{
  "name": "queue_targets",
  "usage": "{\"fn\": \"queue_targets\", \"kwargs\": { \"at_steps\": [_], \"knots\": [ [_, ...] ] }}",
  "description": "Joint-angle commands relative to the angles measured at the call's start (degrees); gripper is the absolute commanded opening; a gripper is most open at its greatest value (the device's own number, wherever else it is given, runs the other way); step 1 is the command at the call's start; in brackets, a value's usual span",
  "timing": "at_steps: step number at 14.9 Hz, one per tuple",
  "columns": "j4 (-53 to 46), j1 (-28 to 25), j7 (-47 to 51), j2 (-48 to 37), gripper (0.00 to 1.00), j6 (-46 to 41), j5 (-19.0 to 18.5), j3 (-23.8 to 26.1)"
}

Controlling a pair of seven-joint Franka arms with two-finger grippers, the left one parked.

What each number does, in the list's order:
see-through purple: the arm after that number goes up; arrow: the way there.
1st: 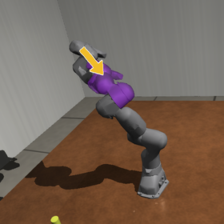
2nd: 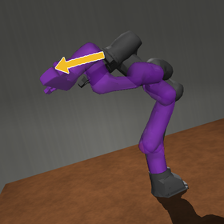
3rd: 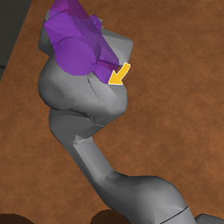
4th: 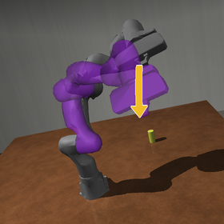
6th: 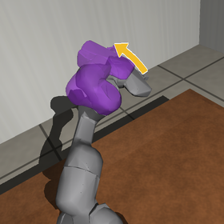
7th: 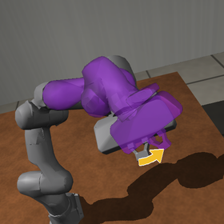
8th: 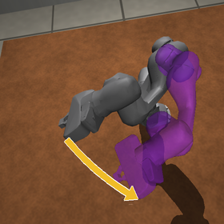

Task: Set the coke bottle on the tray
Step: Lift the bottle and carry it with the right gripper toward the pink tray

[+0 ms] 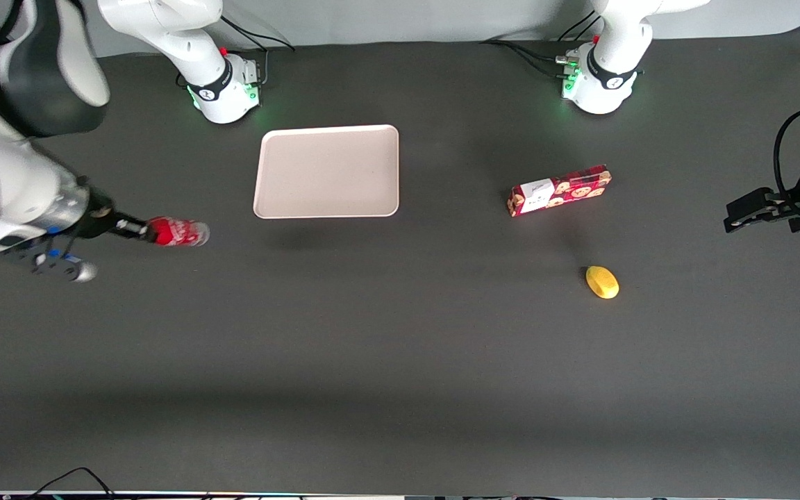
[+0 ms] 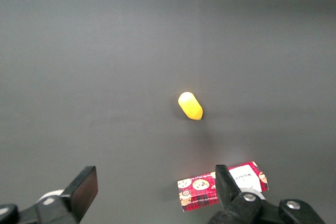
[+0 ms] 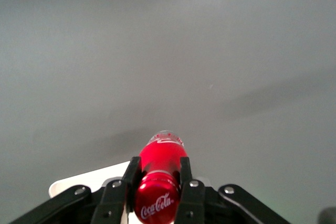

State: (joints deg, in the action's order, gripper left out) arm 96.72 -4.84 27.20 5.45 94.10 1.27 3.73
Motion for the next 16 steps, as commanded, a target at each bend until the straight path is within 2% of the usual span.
{"fn": "queue_targets", "kwargs": {
  "at_steps": [1,4,8,11,16],
  "knots": [
    [19.00,0.10,13.02,-13.78,0.00,7.93,-0.30,7.58],
    [29.28,0.10,18.93,-21.60,0.00,13.11,2.41,11.64],
    [44.49,0.10,19.20,-29.79,0.00,24.69,4.53,12.18],
    [50.66,0.45,22.60,-30.07,0.00,32.09,7.43,14.28],
    [55.68,3.26,27.90,-27.35,0.00,40.45,7.79,20.52]
  ]
}}
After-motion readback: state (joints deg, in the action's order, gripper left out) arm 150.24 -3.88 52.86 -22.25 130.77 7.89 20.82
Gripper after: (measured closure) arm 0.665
